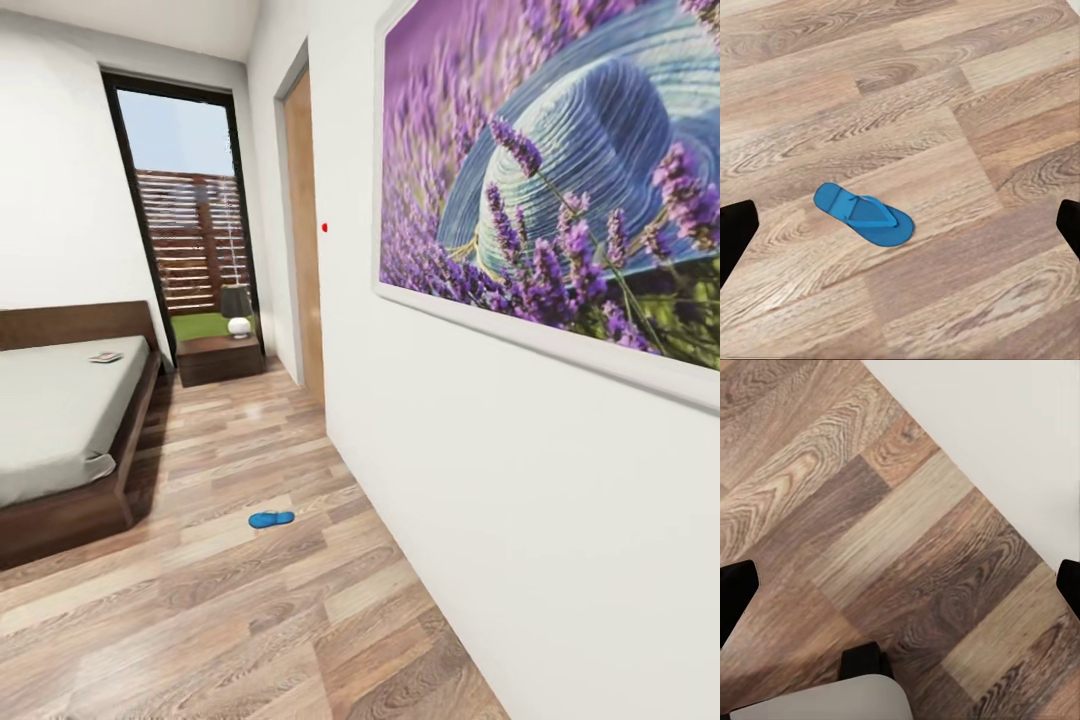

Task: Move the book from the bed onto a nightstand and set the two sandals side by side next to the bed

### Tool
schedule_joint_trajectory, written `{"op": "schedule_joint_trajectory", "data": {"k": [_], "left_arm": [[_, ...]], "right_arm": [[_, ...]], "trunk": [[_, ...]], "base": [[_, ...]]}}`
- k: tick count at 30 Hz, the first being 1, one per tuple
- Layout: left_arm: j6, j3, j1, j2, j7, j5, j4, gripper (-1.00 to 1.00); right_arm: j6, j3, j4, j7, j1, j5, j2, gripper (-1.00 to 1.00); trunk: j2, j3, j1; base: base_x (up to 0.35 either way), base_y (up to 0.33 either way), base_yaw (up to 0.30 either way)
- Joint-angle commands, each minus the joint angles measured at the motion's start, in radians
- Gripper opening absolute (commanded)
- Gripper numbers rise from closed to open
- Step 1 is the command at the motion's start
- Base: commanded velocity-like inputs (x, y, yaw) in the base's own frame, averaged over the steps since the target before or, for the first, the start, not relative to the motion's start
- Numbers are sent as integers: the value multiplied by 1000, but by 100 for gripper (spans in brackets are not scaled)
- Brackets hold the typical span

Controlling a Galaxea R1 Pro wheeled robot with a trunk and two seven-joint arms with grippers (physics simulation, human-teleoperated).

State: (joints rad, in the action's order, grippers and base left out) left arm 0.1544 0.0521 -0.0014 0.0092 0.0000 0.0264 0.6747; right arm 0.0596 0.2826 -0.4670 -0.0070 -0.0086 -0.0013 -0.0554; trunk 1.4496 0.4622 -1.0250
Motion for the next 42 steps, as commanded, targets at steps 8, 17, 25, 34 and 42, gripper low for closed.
{"op": "schedule_joint_trajectory", "data": {"k": [8,17,25,34,42], "left_arm": [[2,0,0,0,0,3,0,100],[2,0,0,0,0,3,0,100],[2,0,0,0,0,3,0,100],[2,0,0,0,0,3,0,100],[2,0,0,0,0,3,0,100]], "right_arm": [[3,1,1,-1,-1,0,0,100],[3,1,1,-1,-1,0,0,100],[3,1,0,-1,-1,-1,0,100],[3,1,1,-1,-1,-1,0,100],[3,1,1,-1,-1,-1,0,100]], "trunk": [[0,1,0],[0,1,0],[0,1,0],[0,1,0],[0,1,0]], "base": [[0,0,293],[27,-26,237],[127,-103,25],[209,-4,0],[145,0,78]]}}
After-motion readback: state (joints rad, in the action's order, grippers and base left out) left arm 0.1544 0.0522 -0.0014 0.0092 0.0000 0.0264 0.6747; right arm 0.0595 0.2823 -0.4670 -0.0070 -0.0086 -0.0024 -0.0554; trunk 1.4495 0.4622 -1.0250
